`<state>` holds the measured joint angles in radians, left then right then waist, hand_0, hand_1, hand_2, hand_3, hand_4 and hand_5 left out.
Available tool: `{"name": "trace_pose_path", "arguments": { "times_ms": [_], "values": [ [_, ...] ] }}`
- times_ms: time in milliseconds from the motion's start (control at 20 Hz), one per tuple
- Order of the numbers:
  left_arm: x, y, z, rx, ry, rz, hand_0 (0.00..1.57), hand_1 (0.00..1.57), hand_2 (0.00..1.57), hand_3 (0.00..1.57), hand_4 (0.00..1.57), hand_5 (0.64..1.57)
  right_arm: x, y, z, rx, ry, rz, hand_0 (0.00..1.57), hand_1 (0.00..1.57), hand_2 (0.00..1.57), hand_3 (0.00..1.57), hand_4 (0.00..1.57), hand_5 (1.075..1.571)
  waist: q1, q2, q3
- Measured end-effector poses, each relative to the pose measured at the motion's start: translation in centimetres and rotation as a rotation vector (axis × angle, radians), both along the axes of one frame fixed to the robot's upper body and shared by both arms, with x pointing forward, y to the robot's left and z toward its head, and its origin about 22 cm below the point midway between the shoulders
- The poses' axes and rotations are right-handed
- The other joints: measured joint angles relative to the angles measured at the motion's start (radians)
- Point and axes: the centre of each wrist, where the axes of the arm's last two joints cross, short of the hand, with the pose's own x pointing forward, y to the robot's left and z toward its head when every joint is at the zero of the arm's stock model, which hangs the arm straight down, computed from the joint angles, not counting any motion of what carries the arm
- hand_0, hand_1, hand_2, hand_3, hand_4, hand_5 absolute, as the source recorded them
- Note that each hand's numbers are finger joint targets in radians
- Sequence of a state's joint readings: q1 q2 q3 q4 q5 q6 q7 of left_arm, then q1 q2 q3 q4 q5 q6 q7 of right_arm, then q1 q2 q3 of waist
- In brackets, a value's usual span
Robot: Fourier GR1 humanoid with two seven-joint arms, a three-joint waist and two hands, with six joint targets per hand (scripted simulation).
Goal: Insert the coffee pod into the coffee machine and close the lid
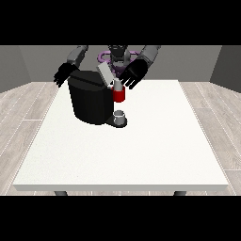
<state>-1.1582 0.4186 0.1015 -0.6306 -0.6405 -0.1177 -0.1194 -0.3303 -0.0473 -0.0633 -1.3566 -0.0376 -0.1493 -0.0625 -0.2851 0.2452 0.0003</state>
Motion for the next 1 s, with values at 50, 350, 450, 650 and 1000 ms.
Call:
{"name": "trace_pose_path", "arguments": {
  "times_ms": [50, 350, 450, 650, 1000],
  "values": [
    [0.0, 0.2, -0.1, -0.001, 0.0, 0.002, 1.19, 1.19, 1.27, 1.2, 0.51, 1.571, -0.1, -0.1, -0.1, 0.002, -0.001, -0.002, 0.0, 0.0, 0.0, 0.0, 0.45, 1.571, -0.003, 0.0, 0.0001],
    [0.1, 0.5, 0.6, 0.005, -0.004, 0.002, 1.19, 1.19, 1.25, 1.18, 0.49, 1.571, -0.3, 0.6, -0.4, 0.007, -0.012, 0.0, 0.0, 0.0, 0.0, 0.0, 0.42, 1.571, -0.002, 0.015, 0.0],
    [0.0, 0.7, 0.5, 0.009, 0.006, 0.001, 1.22, 1.22, 1.27, 1.2, 0.49, 1.571, -0.2, 0.2, -0.3, 0.009, -0.009, -0.004, 0.0, 0.0, 0.0, 0.0, 0.45, 1.571, 0.002, 0.016, 0.0001],
    [0.1, 0.9, 0.4, 0.006, 0.015, 0.009, 1.22, 1.22, 1.27, 1.17, 0.48, 1.571, -0.2, 0.2, 0.1, 0.0, -0.013, 0.0, 0.0, 0.0, 0.0, 0.0, 0.42, 1.571, -0.007, 0.019, 0.0002],
    [0.1, 1.0, -0.2, 0.004, 0.037, 0.012, 1.13, 1.13, 1.17, 1.03, 0.44, 1.571, -0.4, -0.1, -0.1, -0.003, 0.004, 0.0, 0.0, 0.0, 0.0, 0.0, 0.41, 1.571, -0.01, 0.014, 0.0008]
  ]
}}
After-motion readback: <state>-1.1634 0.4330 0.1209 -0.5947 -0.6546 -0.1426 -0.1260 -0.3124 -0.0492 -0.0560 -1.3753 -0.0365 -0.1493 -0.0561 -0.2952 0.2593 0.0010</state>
